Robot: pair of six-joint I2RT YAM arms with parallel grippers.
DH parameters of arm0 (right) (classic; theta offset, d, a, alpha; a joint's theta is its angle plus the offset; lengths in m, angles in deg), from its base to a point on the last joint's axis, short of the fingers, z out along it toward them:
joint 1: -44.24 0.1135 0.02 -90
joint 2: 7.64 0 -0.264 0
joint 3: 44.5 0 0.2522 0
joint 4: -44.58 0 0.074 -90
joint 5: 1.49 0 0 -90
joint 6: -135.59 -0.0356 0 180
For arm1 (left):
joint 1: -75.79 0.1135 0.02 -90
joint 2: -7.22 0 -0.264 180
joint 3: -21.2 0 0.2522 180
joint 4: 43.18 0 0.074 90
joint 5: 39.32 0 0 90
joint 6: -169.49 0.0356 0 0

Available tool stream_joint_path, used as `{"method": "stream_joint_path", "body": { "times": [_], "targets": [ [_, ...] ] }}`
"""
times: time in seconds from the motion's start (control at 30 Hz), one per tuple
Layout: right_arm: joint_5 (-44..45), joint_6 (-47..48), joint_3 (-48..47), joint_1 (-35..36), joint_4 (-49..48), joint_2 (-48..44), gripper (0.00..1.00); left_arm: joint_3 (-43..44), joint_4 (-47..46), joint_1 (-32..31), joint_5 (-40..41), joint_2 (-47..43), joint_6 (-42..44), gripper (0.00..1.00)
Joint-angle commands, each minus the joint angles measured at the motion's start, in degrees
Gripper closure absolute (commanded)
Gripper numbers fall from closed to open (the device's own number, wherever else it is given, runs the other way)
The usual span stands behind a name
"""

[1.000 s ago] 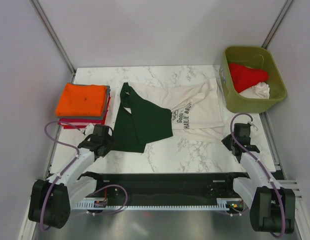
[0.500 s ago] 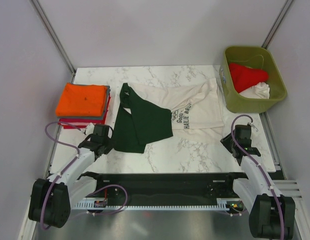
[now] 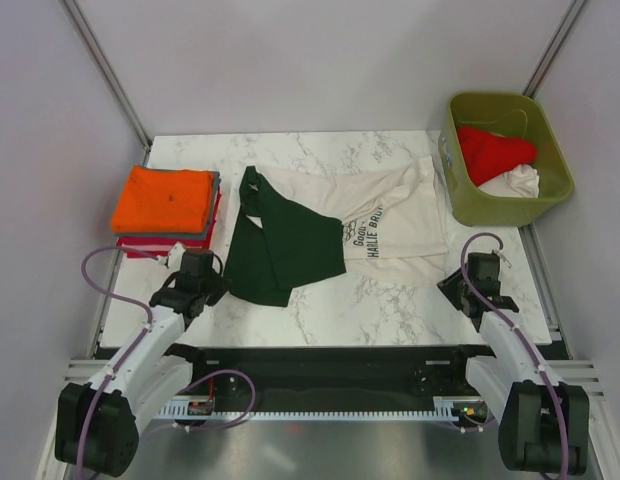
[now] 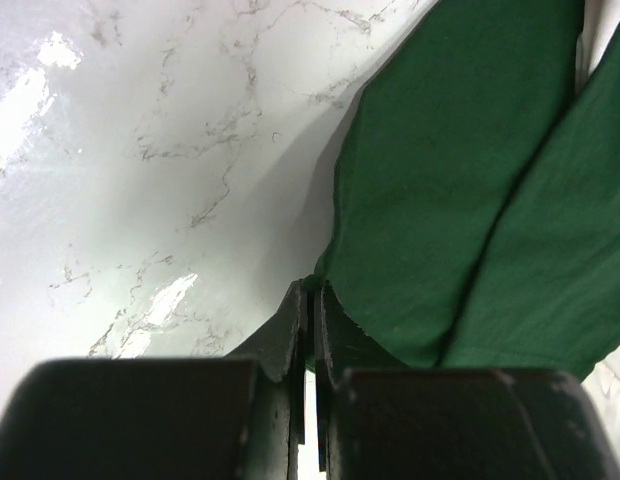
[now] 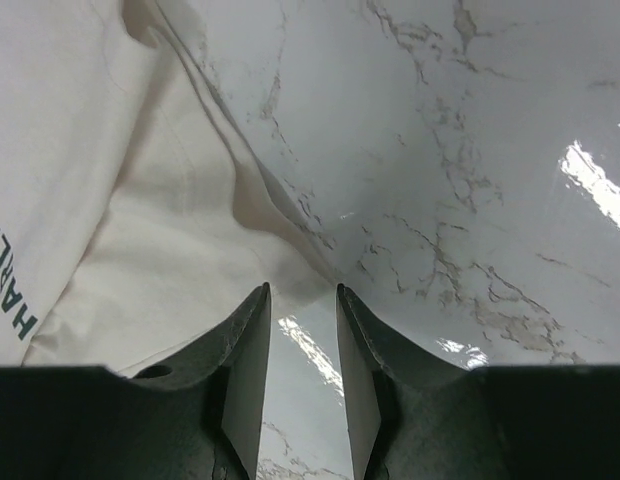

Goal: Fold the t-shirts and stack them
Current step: Flatten the tshirt out

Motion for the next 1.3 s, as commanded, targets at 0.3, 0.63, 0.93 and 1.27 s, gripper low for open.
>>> {"method": "stream_joint_path", "body": {
  "times": [0.3,0.63,0.93,1.27],
  "targets": [
    [3.7,-3.7,2.5,-0.1,-6.1,4.6,0.71,0.8,1.0,-0.2,0.2,-3.2,1.0,0.98],
    [0.7,-2.1,-1.2,-0.1,-5.7,3.7,1.00,3.5,2.1,-0.1,1.6,-3.1,1.6,0.98],
    [-5.0,-0.7,-12.3,-0.1,-4.3,2.1,1.00,17.1,4.2,-0.2,5.5,1.1,2.8,0.98],
    [-15.2,3.3,-46.6,-0.1,-0.2,11.6,1.00,52.8,11.7,-0.2,6.4,10.0,6.0,0.98]
  ]
}}
